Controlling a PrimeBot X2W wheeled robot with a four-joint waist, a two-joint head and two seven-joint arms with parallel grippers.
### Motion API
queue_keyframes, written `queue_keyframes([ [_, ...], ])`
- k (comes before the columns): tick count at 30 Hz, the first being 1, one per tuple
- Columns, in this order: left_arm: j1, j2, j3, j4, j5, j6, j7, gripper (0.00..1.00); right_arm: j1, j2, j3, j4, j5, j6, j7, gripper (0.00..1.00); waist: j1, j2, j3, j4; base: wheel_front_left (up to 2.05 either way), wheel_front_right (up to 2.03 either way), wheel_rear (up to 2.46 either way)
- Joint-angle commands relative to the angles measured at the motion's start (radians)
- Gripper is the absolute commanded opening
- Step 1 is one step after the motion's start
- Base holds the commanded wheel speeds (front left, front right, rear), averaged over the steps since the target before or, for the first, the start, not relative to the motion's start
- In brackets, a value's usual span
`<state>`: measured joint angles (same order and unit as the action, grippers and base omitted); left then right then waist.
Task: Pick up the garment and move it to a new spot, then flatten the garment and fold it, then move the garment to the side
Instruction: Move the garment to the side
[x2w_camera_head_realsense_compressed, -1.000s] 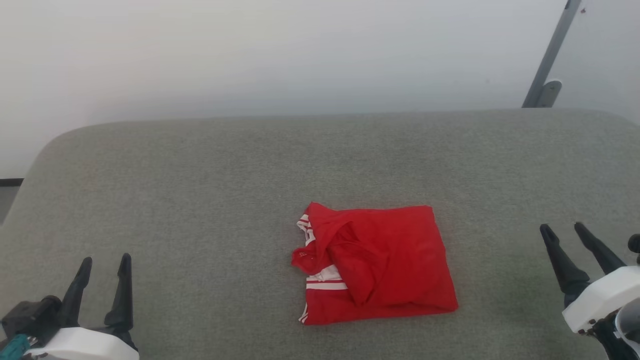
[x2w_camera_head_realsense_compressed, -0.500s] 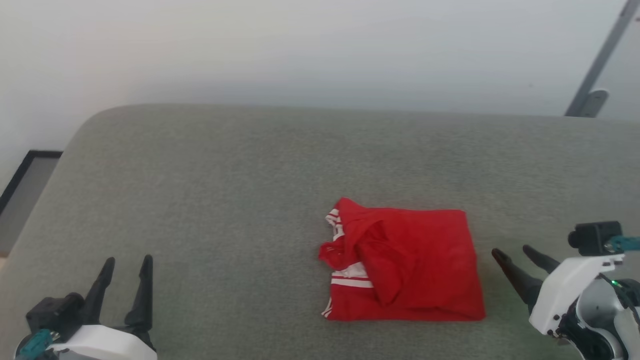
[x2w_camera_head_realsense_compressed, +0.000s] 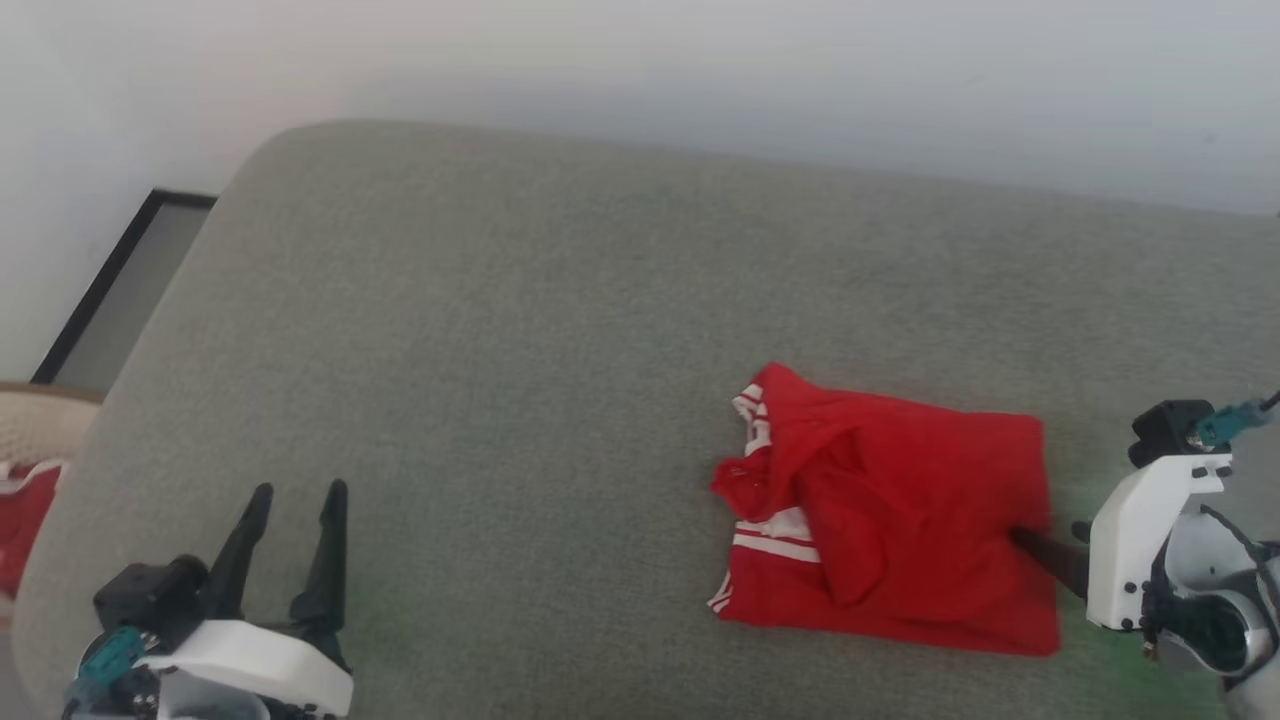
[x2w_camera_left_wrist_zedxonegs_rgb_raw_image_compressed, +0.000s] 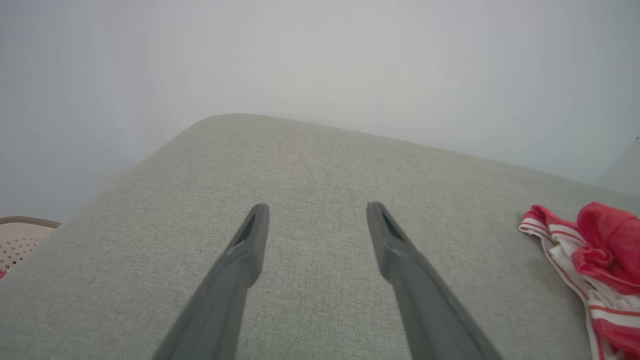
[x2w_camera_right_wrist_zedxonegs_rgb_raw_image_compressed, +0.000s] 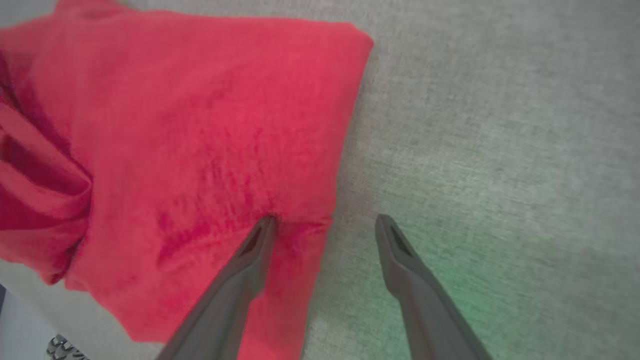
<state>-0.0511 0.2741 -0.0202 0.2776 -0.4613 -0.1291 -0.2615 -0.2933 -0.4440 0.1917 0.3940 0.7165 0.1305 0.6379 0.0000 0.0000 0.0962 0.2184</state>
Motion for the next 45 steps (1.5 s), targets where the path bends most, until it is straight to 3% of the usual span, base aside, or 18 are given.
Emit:
queue_keyframes([
  [1,-0.020,-0.007,-0.006,0.000,0.001,-0.001,-0.004,1.00,-0.019,0.016,-0.015,0.023,-0.011,0.000,0.045,1.00,0.0000,0.0000,0.030,0.029,0.00,0.00,0.00],
  [7,-0.041,-0.015,-0.014,0.007,0.000,-0.001,-0.004,1.00,-0.030,0.072,-0.027,0.050,-0.037,0.001,0.169,1.00,0.0000,0.0000,0.057,0.049,0.00,0.00,0.00],
  [8,-0.042,-0.017,-0.013,0.008,0.000,-0.001,-0.004,1.00,-0.032,0.080,-0.031,0.041,-0.039,0.001,0.168,0.33,0.0000,0.0000,0.060,0.050,0.00,0.00,0.00],
  [9,-0.045,-0.018,-0.013,0.009,0.000,-0.001,-0.004,1.00,-0.033,0.085,-0.034,0.032,-0.040,0.001,0.171,0.00,0.0000,0.0000,0.062,0.050,0.00,0.00,0.00],
  [17,-0.061,-0.014,-0.016,0.005,0.001,-0.001,-0.004,1.00,-0.051,0.067,-0.077,-0.020,-0.065,0.000,0.141,0.00,0.0000,0.0000,0.069,0.024,0.00,0.00,0.00],
  [30,-0.143,0.002,-0.065,-0.022,0.009,-0.001,-0.004,1.00,-0.159,-0.023,-0.203,-0.073,-0.141,0.000,0.153,0.00,0.0000,0.0000,0.136,-0.100,0.00,0.00,0.00],
  [45,-0.329,0.043,-0.201,-0.034,0.011,-0.001,-0.004,1.00,-0.370,-0.164,-0.254,0.017,-0.227,0.000,0.058,0.00,0.0000,0.0000,0.255,-0.270,0.00,0.00,0.00],
])
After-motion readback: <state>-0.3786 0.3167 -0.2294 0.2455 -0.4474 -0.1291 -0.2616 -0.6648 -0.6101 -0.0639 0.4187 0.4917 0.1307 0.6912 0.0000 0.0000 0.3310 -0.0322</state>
